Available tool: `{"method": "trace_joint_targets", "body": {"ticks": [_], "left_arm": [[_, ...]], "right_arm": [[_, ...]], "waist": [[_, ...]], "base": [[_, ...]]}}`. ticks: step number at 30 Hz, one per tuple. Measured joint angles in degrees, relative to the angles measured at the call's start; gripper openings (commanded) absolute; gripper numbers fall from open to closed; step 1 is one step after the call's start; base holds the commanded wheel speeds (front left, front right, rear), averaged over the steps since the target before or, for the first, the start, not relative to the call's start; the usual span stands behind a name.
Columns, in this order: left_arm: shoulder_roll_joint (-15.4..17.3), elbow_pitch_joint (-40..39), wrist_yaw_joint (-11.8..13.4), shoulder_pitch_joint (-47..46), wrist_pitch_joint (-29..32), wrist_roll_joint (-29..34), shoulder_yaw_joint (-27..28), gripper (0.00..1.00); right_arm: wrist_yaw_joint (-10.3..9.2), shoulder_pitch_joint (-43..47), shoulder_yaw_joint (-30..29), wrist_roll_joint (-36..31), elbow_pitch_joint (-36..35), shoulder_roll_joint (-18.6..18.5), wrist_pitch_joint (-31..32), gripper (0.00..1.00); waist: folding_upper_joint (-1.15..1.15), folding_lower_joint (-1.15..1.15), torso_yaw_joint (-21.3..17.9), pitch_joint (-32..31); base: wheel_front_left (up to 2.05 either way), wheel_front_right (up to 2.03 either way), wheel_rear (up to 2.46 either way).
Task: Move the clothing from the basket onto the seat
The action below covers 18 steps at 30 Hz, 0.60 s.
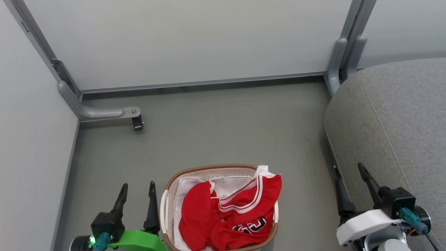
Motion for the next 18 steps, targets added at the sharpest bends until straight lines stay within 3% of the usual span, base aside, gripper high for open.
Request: {"method": "trace_joint_targets", "body": {"ticks": [18], "left_arm": [[0.00,1.13,-0.01,-0.13,0.00,-0.36,-0.13,1.00]], "right_arm": [[0.00,-0.06,0.01,0.00,0.40,0.00,0.00,1.00]], "waist": [[0.00,0.00,-0.07,0.19]], "base": [[0.00,0.00,0.00]]}}
